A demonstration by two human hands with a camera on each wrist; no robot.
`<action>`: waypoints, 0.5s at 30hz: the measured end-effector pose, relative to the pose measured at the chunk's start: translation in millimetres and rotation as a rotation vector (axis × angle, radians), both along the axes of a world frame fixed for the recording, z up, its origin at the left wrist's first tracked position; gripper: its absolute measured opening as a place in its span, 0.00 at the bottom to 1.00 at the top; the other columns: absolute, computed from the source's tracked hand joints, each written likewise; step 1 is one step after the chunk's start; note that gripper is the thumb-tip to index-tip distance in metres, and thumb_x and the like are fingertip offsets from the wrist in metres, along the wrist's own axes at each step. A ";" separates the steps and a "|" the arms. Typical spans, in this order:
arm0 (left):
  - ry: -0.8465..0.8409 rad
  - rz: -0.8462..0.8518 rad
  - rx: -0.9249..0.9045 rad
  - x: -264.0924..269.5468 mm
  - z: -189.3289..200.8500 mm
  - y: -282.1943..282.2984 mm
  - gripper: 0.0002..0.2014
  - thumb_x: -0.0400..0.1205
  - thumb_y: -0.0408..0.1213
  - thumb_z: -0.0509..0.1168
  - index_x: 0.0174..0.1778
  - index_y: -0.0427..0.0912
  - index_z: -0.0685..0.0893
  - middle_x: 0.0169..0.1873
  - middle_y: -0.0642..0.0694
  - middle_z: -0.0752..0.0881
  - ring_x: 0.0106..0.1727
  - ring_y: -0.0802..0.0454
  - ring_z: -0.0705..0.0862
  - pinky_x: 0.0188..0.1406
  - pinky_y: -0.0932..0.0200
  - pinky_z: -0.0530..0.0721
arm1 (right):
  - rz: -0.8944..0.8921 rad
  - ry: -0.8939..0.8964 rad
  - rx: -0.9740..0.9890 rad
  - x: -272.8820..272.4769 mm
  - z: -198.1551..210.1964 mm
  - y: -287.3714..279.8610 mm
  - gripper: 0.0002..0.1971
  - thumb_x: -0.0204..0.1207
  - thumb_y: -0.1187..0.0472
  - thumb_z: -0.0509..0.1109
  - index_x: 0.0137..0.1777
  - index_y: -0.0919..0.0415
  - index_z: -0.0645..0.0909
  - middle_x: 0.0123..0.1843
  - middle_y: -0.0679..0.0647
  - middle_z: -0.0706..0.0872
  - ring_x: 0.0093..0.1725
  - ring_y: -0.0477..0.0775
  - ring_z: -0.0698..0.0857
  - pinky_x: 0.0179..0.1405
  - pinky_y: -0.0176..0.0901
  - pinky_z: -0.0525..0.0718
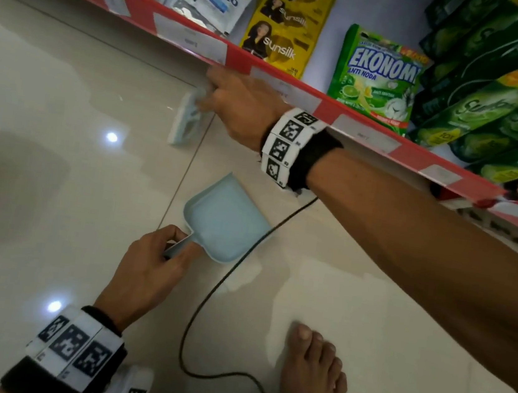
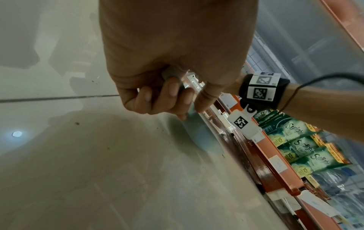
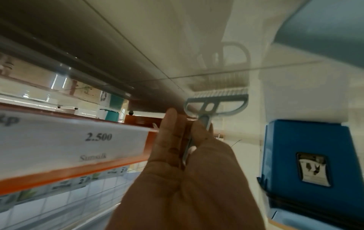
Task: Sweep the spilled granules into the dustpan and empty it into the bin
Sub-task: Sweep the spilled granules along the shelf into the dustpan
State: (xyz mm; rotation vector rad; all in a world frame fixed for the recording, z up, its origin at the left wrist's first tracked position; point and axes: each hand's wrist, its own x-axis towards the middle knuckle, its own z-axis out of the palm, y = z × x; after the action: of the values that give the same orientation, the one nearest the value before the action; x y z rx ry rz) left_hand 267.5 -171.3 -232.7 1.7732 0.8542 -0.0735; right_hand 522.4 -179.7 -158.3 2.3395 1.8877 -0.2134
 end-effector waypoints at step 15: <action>0.016 -0.050 0.022 10.6 -4.0 -6.6 0.16 0.79 0.49 0.68 0.34 0.41 0.81 0.23 0.47 0.81 0.24 0.59 0.75 0.27 0.61 0.73 | -0.150 0.093 0.101 39.6 20.3 -191.1 0.13 0.79 0.70 0.71 0.61 0.63 0.89 0.44 0.64 0.82 0.39 0.65 0.83 0.32 0.52 0.81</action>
State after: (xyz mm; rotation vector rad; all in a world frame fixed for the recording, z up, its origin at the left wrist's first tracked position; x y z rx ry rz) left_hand 278.1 -177.9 -236.7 1.8172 0.8250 -0.1108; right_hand 561.9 -370.7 -138.0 2.5842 1.8028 -0.2514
